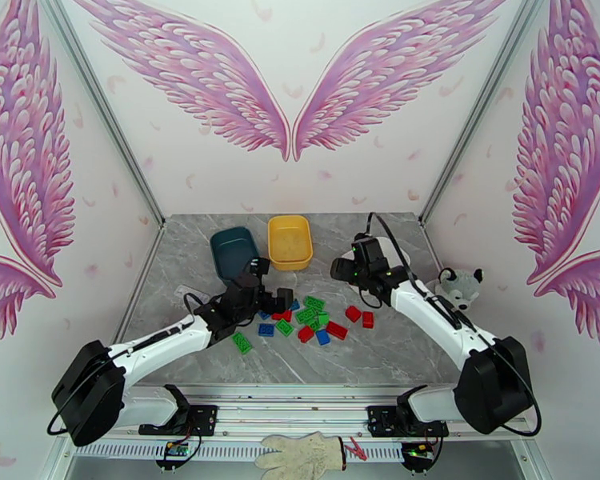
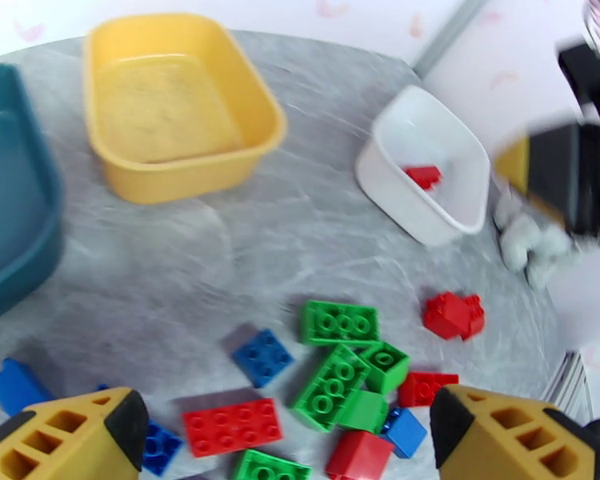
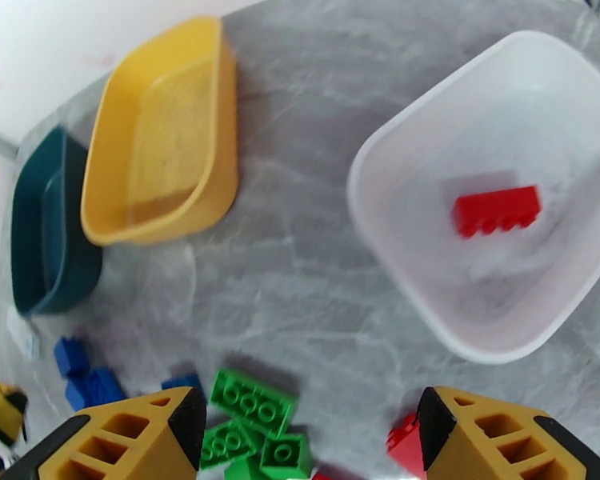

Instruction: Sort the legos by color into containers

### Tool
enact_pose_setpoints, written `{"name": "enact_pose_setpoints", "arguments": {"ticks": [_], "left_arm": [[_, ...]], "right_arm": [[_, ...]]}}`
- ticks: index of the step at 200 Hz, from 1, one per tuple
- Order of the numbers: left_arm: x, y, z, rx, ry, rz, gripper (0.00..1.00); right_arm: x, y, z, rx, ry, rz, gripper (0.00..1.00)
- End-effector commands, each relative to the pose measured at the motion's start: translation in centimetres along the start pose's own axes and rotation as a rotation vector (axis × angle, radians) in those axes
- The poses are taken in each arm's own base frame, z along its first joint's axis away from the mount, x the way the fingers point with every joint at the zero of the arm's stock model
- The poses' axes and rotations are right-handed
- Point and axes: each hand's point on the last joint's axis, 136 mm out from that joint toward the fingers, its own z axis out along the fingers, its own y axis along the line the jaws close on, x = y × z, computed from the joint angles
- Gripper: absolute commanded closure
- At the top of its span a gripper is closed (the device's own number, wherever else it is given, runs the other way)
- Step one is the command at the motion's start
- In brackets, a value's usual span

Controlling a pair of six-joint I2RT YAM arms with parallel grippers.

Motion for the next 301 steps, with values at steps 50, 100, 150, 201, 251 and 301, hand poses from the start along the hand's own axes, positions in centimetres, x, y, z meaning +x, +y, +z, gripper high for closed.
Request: {"name": "enact_pose_setpoints", "arguments": {"ticks": [50,100,150,201,251,301], "left_arm": [[-1.4,4.7,-1.9,0.001,-0.081,-0.235,0.01],[-1.1,5.3,-1.4,0.009,-0.064,-0.274,0.01],[-1.0,5.3,-1.3,0.015,-0.058,-0.283,0.01],[-1.2,5.2,-1.6,0.020,-0.067,-0.284,0.01],[-1.1,5.2,-1.6,0.022,-0.066,-0.286,0.01],[-1.2,5.2,-1.6,0.024,-0.065,-0.286,0.01]], "right_arm": [[13.3,7.0,-1.6,-0.162,0.199,-0.230,0.20],[20.5,8.8,0.1,-0.162,0.296,-0.288,0.14],[23.1,8.5,3.2,-0.090,0.330,-0.320,0.13],[21.2,6.0,4.2,0.087,0.237,-0.355,0.05],[19.8,5.6,4.9,0.147,0.202,-0.378,0.04],[19.3,6.7,6.1,0.148,0.204,-0.399,0.10]]}}
